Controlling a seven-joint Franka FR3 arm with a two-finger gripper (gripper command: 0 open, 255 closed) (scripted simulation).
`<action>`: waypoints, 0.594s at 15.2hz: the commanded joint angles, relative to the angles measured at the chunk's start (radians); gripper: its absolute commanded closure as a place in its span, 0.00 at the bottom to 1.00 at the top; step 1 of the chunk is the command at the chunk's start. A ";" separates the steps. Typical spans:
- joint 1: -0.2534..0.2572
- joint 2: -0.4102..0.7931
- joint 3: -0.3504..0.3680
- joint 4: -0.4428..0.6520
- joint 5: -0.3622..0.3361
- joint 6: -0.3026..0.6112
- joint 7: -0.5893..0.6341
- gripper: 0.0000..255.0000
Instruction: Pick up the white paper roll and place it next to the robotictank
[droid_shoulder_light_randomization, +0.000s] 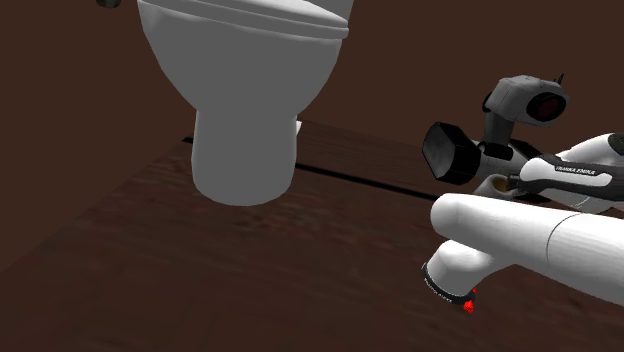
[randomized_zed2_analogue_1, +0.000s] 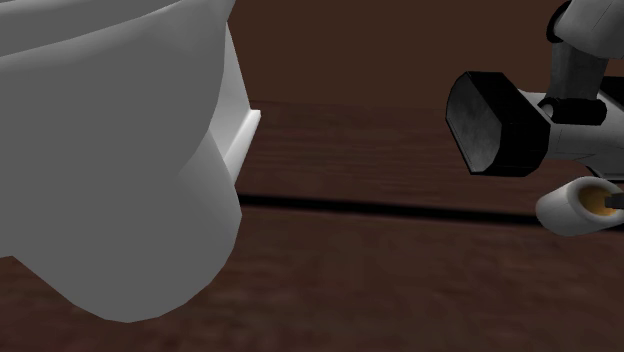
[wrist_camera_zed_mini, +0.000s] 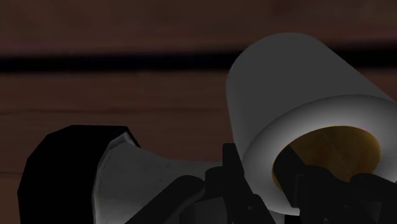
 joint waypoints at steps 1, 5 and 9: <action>0.000 0.029 -0.028 -0.012 -0.022 0.042 0.000 1.00; 0.010 0.100 -0.085 -0.029 -0.062 0.132 0.004 1.00; 0.031 0.187 -0.147 -0.040 -0.099 0.234 0.010 1.00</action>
